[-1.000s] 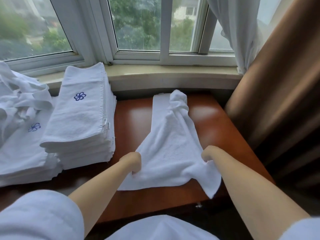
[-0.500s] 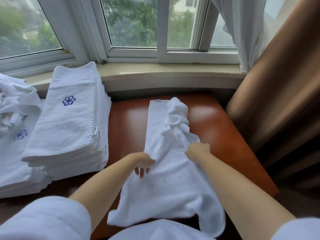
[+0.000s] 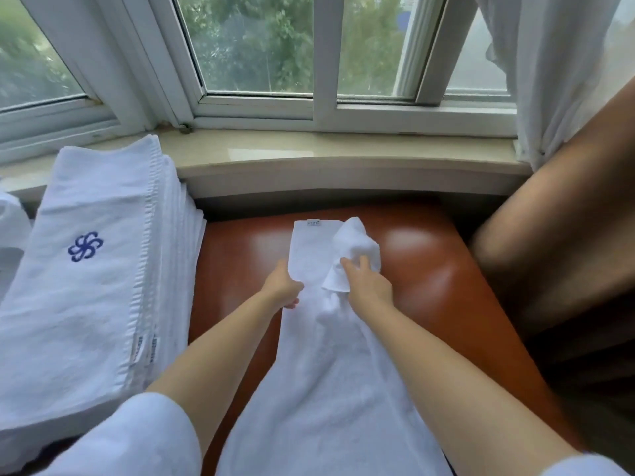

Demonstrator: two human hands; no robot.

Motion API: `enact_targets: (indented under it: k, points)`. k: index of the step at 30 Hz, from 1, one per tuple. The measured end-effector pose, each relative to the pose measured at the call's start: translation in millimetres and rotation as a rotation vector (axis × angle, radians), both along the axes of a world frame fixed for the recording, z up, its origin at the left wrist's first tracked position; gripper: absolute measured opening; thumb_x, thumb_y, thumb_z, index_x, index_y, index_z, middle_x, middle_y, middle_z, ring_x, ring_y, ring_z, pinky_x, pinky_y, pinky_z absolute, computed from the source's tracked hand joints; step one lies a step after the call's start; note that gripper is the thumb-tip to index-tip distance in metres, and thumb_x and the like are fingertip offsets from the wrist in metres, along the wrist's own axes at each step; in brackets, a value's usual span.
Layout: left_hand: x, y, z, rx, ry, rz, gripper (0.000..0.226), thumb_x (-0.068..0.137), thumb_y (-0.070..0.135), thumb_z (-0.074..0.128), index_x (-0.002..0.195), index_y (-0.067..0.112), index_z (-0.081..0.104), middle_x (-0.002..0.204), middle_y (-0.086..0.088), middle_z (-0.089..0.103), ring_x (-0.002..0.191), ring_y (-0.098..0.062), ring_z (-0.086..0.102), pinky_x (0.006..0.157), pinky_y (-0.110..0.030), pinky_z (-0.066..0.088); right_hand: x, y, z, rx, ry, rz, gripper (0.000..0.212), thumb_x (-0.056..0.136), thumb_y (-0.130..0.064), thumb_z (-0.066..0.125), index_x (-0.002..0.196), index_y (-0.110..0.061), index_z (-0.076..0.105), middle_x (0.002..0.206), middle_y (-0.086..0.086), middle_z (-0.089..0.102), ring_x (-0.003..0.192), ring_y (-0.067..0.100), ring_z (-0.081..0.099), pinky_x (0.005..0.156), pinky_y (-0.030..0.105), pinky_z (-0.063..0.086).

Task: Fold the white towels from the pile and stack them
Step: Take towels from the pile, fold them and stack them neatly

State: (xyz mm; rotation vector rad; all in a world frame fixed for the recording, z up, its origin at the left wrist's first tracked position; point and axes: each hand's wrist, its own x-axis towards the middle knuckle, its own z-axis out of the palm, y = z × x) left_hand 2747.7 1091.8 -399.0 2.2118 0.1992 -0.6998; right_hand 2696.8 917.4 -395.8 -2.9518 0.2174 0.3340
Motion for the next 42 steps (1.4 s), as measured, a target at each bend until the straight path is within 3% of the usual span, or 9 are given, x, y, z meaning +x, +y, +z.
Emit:
enact_targets:
  k: [4, 10, 18, 22, 25, 32, 34, 38, 42]
  points:
    - [30, -22, -4, -0.292, 0.251, 0.342, 0.042, 0.09, 0.016, 0.062, 0.117, 0.011, 0.03, 0.08, -0.014, 0.07, 0.043, -0.013, 0.06, 0.04, -0.02, 0.044, 18, -16, -6, 0.168, -0.265, -0.296, 0.029, 0.103, -0.031, 0.035, 0.12, -0.013, 0.05, 0.124, 0.011, 0.047, 0.091, 0.039, 0.059, 0.067, 0.036, 0.039]
    - [64, -46, -15, -0.425, 0.389, 0.432, 0.035, 0.094, 0.016, 0.06, 0.121, -0.001, 0.044, 0.085, -0.02, 0.068, 0.052, -0.019, 0.067, 0.046, -0.024, 0.054, 48, -69, 0, 0.47, -0.444, -1.088, 0.032, 0.103, -0.016, 0.026, 0.117, -0.003, 0.052, 0.122, 0.019, 0.058, 0.107, 0.041, 0.057, 0.087, 0.046, 0.046]
    - [130, -3, 9, -0.63, -0.218, 0.788, 0.014, 0.091, 0.018, 0.048, 0.097, 0.01, 0.058, 0.091, -0.012, 0.062, 0.092, -0.036, 0.064, 0.082, -0.044, 0.053, 100, -65, 20, 0.656, -0.694, -0.965, 0.03, 0.102, -0.007, 0.029, 0.117, 0.008, 0.049, 0.126, 0.024, 0.05, 0.11, 0.036, 0.051, 0.082, 0.029, 0.034]
    - [132, 28, 23, -1.017, -0.153, 0.955, 0.022, 0.092, 0.037, 0.05, 0.088, 0.021, 0.064, 0.078, 0.0, 0.069, 0.076, -0.018, 0.065, 0.071, -0.031, 0.054, 121, -53, 27, 0.775, -0.793, -0.856, 0.025, 0.101, -0.019, 0.037, 0.095, 0.0, 0.052, 0.109, 0.018, 0.054, 0.091, 0.025, 0.049, 0.071, 0.024, 0.029]
    - [113, 41, 7, -1.076, 0.031, 1.07, 0.03, 0.094, 0.044, 0.048, 0.088, 0.016, 0.056, 0.1, -0.009, 0.062, 0.097, -0.029, 0.062, 0.088, -0.048, 0.052, 119, -35, 9, 0.857, -0.677, -0.894, 0.037, 0.102, -0.029, 0.039, 0.073, -0.008, 0.048, 0.094, 0.01, 0.054, 0.082, 0.019, 0.046, 0.071, 0.027, 0.032]
    - [88, 45, -4, -0.681, 0.132, 1.014, 0.037, 0.083, -0.017, 0.047, 0.102, 0.015, 0.048, 0.073, -0.012, 0.048, 0.056, -0.015, 0.048, 0.042, -0.019, 0.046, 93, -18, -19, 0.839, -0.514, -0.955, 0.026, 0.076, 0.013, 0.041, 0.078, -0.011, 0.05, 0.101, 0.005, 0.046, 0.078, 0.022, 0.046, 0.062, 0.021, 0.037]
    - [90, 53, 4, -0.692, 0.112, 1.08, 0.054, 0.08, -0.015, 0.041, 0.117, 0.022, 0.055, 0.075, -0.011, 0.05, 0.054, -0.014, 0.041, 0.047, -0.021, 0.039, 95, -22, -1, 0.862, -0.686, -0.957, 0.03, 0.073, 0.01, 0.036, 0.071, -0.017, 0.048, 0.102, 0.001, 0.042, 0.078, 0.02, 0.043, 0.056, 0.015, 0.031]
    - [73, 66, 17, -0.771, 0.012, 1.135, 0.012, 0.083, 0.011, 0.047, 0.086, 0.008, 0.059, 0.102, -0.013, 0.057, 0.079, -0.026, 0.057, 0.074, -0.032, 0.048, 94, -45, 20, 0.784, -0.739, -1.184, 0.02, 0.075, -0.009, 0.042, 0.063, -0.025, 0.044, 0.092, -0.001, 0.048, 0.078, 0.021, 0.044, 0.053, 0.021, 0.03]
    - [33, 79, 17, -0.651, 0.03, 0.87, 0.032, 0.08, 0.005, 0.061, 0.112, 0.008, 0.061, 0.104, -0.016, 0.059, 0.089, -0.032, 0.058, 0.08, -0.041, 0.05, 55, -38, 18, 0.691, -0.652, -1.24, 0.024, 0.074, 0.002, 0.043, 0.082, -0.018, 0.053, 0.108, 0.012, 0.058, 0.087, 0.035, 0.056, 0.069, 0.034, 0.039]
